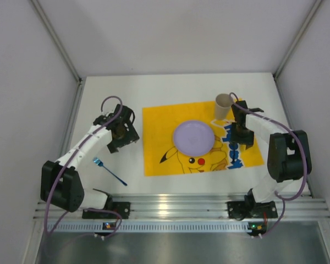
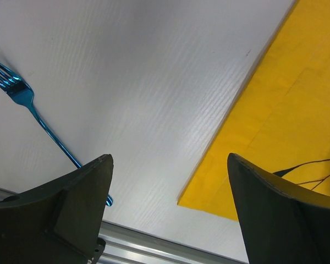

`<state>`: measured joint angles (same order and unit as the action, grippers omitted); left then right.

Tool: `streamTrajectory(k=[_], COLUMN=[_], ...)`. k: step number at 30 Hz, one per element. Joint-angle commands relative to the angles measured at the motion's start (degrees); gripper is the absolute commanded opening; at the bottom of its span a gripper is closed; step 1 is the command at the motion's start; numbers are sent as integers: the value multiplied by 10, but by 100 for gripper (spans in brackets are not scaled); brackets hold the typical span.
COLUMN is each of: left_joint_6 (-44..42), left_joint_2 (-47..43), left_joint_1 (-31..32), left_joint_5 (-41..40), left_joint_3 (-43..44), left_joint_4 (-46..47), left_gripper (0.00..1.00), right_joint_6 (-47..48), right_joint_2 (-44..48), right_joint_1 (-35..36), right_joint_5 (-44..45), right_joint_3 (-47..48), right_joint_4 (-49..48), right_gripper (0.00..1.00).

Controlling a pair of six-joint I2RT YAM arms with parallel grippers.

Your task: Set the dinner table for one person

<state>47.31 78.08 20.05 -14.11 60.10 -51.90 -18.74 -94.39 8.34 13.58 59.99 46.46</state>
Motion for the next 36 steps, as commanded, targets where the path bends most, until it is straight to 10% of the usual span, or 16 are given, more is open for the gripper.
streamTrajectory(k=[1, 11, 32, 36], left_joint_6=[46, 132, 131, 129], left_joint_2=[9, 33, -39, -3], left_joint_1=[-8, -122, -144, -152], left_joint_5=[-35, 77, -9, -27], left_joint_3=[-1, -160, -269, -274], left_joint_4=[-25, 49, 78, 110], left_gripper=[90, 79, 59, 36], right_joint_6=[-9, -36, -43, -44], right_joint_2=[5, 101, 210, 206], right_joint_1=[-4, 11, 11, 11], right_joint_5=[65, 21, -20, -32], right_joint_3=[30, 106, 83, 80], right_joint_4=[46, 116, 168, 165], right_gripper=[53, 55, 56, 55])
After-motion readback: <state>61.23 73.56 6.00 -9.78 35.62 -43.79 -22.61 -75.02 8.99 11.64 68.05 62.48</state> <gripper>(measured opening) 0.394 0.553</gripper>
